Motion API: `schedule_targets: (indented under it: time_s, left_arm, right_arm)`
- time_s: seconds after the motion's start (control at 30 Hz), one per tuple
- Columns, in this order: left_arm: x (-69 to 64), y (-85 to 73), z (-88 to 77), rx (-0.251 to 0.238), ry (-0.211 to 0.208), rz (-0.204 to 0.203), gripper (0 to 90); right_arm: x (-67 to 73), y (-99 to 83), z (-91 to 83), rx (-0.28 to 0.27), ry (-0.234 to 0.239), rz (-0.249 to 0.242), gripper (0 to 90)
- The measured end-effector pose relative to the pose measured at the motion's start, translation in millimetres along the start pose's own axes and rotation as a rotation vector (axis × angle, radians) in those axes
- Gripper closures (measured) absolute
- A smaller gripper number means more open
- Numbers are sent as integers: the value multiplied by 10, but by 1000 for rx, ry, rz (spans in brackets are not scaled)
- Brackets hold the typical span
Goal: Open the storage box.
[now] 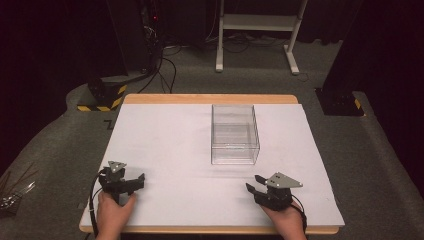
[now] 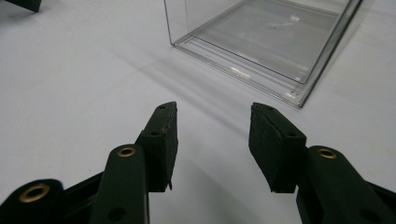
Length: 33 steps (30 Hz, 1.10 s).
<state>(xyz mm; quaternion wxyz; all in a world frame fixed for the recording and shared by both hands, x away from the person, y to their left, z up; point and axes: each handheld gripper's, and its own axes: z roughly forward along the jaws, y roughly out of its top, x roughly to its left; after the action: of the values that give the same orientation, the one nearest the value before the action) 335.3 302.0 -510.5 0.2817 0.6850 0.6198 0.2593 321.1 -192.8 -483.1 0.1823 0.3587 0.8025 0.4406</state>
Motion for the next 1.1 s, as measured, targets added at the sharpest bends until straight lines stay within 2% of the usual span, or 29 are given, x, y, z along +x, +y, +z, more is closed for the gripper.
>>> schedule_targets:
  time_s: [0.2, 0.37, 0.43, 0.67, 0.7, 0.97, 1.1]
  left_arm:
    - [0, 0, 0, 0, 0, 1, 2]
    - [0, 0, -1, 0, 0, 1, 2]
    - [0, 0, -1, 0, 0, 1, 2]
    - [0, 0, -1, 0, 0, 0, 2]
    - [0, 0, 0, 0, 0, 0, 2]
    - [0, 0, 1, -1, 0, -1, 2]
    - [1, 0, 0, 0, 0, 0, 2]
  right_arm:
    - [11, 78, 57, -1, -14, 5, 558]
    - [-16, 152, 107, -9, -36, 52, 580]
    - [-21, 182, 122, -16, -46, 54, 601]
    - [-55, 261, 162, -20, -24, 77, 638]
    - [-74, 278, 169, -17, 6, 92, 642]
    - [-115, 391, 211, -42, 26, 62, 632]
    - [-163, 437, 239, -56, 39, 69, 627]
